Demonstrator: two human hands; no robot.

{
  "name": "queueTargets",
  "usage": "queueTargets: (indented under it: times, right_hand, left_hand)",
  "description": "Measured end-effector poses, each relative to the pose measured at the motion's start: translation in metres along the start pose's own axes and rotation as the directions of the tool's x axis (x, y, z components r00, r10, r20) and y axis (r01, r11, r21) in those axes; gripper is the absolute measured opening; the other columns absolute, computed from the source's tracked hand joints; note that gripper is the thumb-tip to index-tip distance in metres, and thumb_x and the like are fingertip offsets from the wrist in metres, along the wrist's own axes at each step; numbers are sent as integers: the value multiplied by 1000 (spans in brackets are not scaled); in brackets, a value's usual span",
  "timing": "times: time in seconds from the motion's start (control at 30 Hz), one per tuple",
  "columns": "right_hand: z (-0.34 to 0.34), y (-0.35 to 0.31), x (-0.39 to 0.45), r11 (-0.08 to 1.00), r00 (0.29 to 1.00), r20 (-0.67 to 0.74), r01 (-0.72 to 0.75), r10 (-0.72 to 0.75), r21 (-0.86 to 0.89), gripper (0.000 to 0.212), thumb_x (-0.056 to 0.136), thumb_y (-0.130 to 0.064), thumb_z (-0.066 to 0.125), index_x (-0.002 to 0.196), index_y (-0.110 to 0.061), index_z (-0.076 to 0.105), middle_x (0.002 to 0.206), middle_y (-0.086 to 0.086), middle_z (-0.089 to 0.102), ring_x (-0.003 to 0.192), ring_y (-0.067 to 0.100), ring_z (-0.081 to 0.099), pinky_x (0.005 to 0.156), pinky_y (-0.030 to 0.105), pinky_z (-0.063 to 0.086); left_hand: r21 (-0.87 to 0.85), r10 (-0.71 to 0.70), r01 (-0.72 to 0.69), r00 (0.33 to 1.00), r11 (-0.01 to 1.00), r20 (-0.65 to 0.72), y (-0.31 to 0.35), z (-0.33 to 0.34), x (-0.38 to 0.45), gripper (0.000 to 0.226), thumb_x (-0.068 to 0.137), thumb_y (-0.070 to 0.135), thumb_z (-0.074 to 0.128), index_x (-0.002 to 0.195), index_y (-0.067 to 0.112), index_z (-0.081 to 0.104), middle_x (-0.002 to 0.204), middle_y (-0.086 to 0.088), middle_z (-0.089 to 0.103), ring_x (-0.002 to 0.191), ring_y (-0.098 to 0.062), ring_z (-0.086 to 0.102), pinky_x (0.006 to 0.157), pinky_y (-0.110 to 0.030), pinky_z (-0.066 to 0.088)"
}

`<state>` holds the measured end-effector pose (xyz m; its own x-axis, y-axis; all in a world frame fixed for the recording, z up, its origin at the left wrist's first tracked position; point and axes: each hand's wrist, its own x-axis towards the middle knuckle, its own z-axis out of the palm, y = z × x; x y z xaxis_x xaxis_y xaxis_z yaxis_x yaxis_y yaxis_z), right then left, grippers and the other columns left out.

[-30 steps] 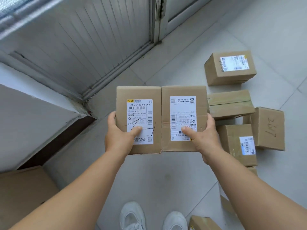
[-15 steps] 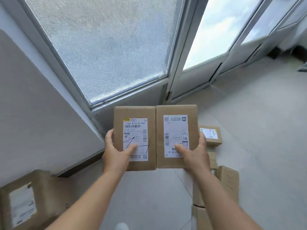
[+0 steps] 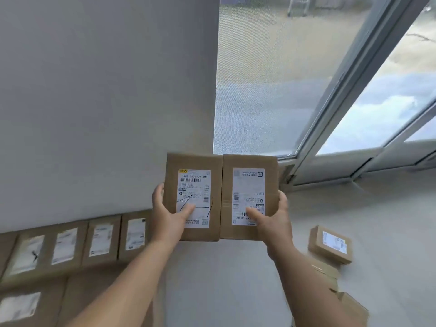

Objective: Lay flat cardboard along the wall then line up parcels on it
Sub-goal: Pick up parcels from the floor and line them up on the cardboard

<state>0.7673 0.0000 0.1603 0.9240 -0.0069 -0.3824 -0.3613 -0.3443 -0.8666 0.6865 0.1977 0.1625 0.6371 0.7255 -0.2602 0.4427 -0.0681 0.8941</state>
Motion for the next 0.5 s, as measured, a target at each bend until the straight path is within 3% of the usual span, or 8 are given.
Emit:
queueTargets:
  times: [0.13,0.23,0.3,0.37,0.5]
  right_hand:
    - [45,-25,-41,998,994,87,64,-64,7,80,74,-24,80,130,-50,29,107,-13,64,97,11,63,87,46,53]
    - [83,-39,-78,994,980,166,107,-107,10,78,75,-23,79,130,-50,31,104,-13,65,93,10,64,83,41,54]
    - [111,-48,-107,991,968,211,136,-134,2,76,77,-22,77,131,-49,31,102,-16,64,90,7,63,79,35,53]
    - [142,-54,-140,988,957,248,157,-152,-1,74,78,-23,77,129,-50,31,103,-16,63,90,8,63,77,33,51]
    - [210,-62,-210,981,919,348,191,-184,13,71,78,-22,77,128,-45,32,103,-15,64,91,9,64,76,34,52]
  left_hand:
    - [-34,21,-24,994,999,-110,-3,-71,-12,77,81,21,74,141,32,28,108,18,56,92,-14,58,80,-32,47]
    - [-39,27,-34,982,999,-186,-13,-131,-24,77,80,20,75,141,33,29,100,26,53,93,-13,57,82,-32,47]
    - [-56,21,-35,971,998,-240,-22,-174,-32,76,80,18,75,140,33,30,102,21,56,93,-12,58,77,-28,44]
    - [-52,15,-31,958,998,-288,-31,-220,-43,73,80,19,75,137,33,32,96,27,55,92,-13,60,73,-27,44]
    - [-58,-4,-18,934,998,-357,-58,-319,-66,72,80,19,75,136,34,32,97,33,50,91,-12,62,81,-35,54]
